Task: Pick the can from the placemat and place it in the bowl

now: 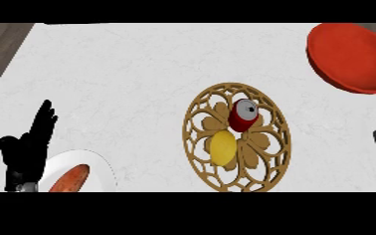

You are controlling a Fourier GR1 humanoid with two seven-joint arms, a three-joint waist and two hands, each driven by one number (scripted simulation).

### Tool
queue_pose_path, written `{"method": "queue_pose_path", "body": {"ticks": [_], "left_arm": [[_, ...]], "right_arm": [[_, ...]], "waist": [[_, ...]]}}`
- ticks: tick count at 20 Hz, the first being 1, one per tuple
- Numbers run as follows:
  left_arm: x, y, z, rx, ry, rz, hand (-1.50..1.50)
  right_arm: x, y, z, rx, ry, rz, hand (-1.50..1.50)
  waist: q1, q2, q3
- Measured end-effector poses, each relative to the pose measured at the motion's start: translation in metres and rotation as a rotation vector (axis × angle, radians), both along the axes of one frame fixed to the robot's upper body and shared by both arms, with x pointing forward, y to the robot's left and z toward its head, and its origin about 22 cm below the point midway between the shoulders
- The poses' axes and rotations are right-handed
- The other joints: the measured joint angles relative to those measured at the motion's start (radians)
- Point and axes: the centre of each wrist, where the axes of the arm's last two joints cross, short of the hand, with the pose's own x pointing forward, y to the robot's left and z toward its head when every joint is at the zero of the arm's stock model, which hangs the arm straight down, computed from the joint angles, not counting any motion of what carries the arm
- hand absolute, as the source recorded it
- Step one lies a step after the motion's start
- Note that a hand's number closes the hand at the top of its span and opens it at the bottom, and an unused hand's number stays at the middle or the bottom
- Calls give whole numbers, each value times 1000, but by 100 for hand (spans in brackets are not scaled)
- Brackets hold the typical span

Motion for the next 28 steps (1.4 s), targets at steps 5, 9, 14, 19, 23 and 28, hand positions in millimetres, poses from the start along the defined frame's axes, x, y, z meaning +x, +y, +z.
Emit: {"method": "queue_pose_path", "body": {"ticks": [5, 9, 14, 19, 23, 28], "left_arm": [[26, -13, 32, 64, -132, -78, 0], [44, -30, 58, 91, -231, -150, 0], [59, -46, 77, 101, -254, -190, 0], [72, -58, 83, 105, -256, -197, 0], [72, -60, 82, 106, -251, -198, 0], [74, -59, 85, 107, -244, -205, 0]], "right_arm": [[7, 15, -30, 120, 173, 292, 150], [11, -14, -68, 131, 334, 205, -150], [8, -50, -111, 208, 348, 357, -150], [13, -78, -99, 10, 344, 459, -150], [24, -85, -67, -189, 395, 486, -150], [36, -65, -26, -453, 468, 495, -150]], "waist": [[21, 10, -8], [22, 19, -12], [24, 14, -13], [20, 8, -16], [22, 3, -18], [22, 0, -20]]}}
